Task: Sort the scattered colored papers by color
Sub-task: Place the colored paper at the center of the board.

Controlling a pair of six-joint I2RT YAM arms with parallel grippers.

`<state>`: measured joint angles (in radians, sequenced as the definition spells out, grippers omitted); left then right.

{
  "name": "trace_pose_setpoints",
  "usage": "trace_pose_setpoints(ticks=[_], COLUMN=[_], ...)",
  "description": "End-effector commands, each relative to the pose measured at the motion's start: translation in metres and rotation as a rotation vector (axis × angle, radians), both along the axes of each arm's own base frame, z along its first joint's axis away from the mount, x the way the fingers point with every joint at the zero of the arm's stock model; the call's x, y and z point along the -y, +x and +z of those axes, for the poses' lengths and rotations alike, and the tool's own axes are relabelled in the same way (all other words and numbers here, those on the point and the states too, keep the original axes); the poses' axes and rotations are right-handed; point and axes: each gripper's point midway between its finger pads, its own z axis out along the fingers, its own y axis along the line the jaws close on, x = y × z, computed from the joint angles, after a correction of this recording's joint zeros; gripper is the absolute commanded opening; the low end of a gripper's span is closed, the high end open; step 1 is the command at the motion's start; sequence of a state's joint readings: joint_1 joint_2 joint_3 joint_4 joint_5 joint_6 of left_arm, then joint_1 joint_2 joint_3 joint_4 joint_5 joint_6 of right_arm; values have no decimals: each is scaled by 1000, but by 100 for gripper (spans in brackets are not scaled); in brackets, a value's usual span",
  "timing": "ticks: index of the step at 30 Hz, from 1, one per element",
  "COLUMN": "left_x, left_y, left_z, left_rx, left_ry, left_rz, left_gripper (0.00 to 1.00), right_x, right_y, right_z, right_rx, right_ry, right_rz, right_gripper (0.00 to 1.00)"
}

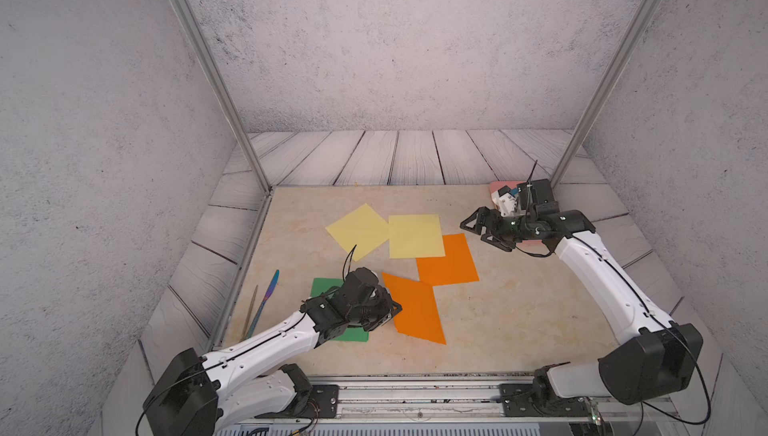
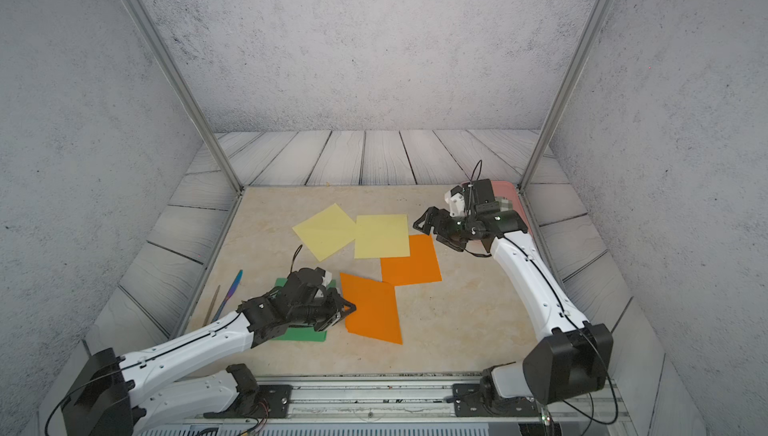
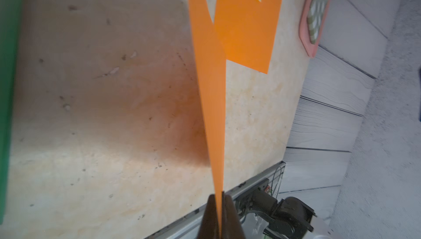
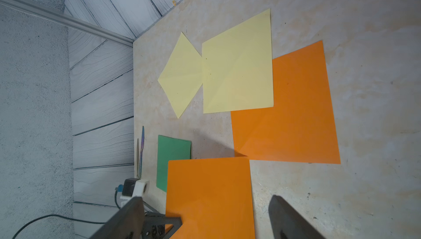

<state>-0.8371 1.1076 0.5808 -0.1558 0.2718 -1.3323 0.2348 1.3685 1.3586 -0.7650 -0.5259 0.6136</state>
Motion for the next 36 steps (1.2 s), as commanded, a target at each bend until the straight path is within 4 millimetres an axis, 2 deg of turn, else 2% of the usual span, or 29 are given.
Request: trace_pose_setpoints(ticks=[1, 7, 11, 13, 17, 21, 24, 31, 36], left_x=[8, 19, 15, 5, -31, -39, -30, 9, 13], left_y=[13, 2, -12, -19, -28, -37, -37, -32, -28], left_z=[0, -17, -29, -36, -53, -67, -67, -65, -69], left_rx=[20, -42, -85, -104, -104, -108, -79, -56, -68], left_ry=[7, 81, 128, 178, 286, 292, 309, 337, 347], left_rz=[67, 60, 71, 71, 112, 77, -11, -223, -204], left_gripper=[0, 0, 0, 0, 0, 0, 0, 0, 0], right_x=[-1, 1, 0, 0, 0, 0, -2, -3, -3], right_y=[-21, -29, -31, -32, -34, -35, -34, -29, -31], right_z=[21, 22, 20, 17, 12, 8, 6, 2, -1], right_rx=[50, 51, 45, 37, 22, 15, 4, -7, -12], right_ry=[25, 25, 31, 34, 41, 42, 45, 41, 28], right_rz=[33, 37, 39, 40, 39, 38, 43, 48, 58], right_gripper=[90, 90, 91, 91, 91, 91, 91, 91, 91])
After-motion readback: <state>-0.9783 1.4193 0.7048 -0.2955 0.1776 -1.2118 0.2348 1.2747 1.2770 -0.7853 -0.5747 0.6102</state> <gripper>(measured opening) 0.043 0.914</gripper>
